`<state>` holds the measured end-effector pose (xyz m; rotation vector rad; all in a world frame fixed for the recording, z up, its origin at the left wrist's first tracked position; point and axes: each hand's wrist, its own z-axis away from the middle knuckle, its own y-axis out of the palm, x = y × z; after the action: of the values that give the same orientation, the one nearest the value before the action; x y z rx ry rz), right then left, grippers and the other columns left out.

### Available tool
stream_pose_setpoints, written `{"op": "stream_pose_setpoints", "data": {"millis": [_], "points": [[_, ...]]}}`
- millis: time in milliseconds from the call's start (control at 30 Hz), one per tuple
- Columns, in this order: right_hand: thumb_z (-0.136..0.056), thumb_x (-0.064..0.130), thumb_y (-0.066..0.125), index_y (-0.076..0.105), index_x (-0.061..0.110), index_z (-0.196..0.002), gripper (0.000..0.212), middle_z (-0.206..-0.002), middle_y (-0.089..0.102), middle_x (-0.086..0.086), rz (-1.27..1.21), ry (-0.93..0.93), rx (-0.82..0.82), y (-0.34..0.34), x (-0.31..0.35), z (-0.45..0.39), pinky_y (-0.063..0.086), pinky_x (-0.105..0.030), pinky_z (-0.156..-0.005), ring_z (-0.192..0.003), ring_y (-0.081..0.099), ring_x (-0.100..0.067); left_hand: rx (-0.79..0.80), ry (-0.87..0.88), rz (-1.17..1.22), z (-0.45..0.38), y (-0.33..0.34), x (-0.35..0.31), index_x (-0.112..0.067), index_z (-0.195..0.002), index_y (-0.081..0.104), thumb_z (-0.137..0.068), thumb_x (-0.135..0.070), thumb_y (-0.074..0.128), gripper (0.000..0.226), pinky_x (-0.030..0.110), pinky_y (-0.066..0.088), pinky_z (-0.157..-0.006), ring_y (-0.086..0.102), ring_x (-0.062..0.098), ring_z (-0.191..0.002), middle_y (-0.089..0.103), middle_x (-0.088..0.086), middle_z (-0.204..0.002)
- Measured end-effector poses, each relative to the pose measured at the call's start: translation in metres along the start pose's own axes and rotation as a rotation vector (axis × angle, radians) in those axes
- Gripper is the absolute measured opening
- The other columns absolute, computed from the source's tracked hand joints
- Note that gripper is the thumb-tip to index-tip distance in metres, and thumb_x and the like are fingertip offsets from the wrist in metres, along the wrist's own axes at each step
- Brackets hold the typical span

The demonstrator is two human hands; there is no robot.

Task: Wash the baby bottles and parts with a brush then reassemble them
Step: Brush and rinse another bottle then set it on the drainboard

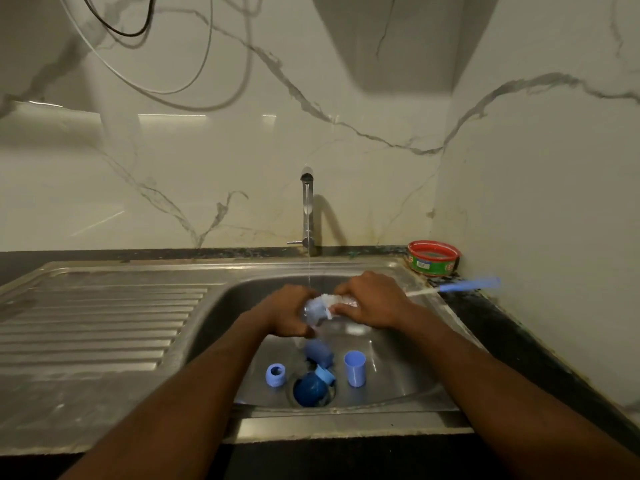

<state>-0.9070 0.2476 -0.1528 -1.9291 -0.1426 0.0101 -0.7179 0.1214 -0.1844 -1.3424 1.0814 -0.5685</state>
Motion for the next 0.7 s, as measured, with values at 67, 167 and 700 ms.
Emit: {"op": "stream_pose_setpoints", "data": {"millis": [67, 167, 700], "points": [[-0.092, 0.044, 0.066, 0.069, 0.021, -0.096, 0.024, -0.073, 0.061, 0.0, -0.636, 0.545, 0.213, -0.005, 0.011, -0.004, 0.043, -0.03, -0.055, -0.058, 0.055, -0.014, -0.403, 0.063, -0.323, -0.005, 0.001, -0.007, -0.026, -0.122, 0.056, -0.076, -0.035, 0.082, 0.053, 0.033, 0.048, -0.091, 0.057, 0.017, -0.108, 0.062, -0.001, -0.119], [-0.092, 0.04, 0.065, 0.07, 0.015, -0.099, 0.026, -0.076, 0.066, -0.001, -0.75, 0.588, 0.148, -0.01, 0.007, -0.004, 0.046, -0.03, -0.056, -0.064, 0.06, -0.017, -0.649, 0.072, -0.478, -0.014, -0.001, -0.018, -0.026, -0.116, 0.057, -0.073, -0.036, 0.084, 0.052, 0.032, 0.045, -0.084, 0.058, 0.019, -0.102, 0.064, 0.0, -0.115], [-0.095, 0.054, 0.06, 0.072, 0.025, -0.103, 0.033, -0.085, 0.071, 0.0, -0.203, 0.201, 0.034, 0.007, -0.015, 0.001, 0.053, -0.032, -0.065, -0.07, 0.062, -0.014, -0.364, -0.075, -0.361, -0.012, 0.006, -0.025, -0.027, -0.118, 0.059, -0.077, -0.043, 0.08, 0.049, 0.033, 0.053, -0.084, 0.061, 0.016, -0.097, 0.065, -0.003, -0.109]]}}
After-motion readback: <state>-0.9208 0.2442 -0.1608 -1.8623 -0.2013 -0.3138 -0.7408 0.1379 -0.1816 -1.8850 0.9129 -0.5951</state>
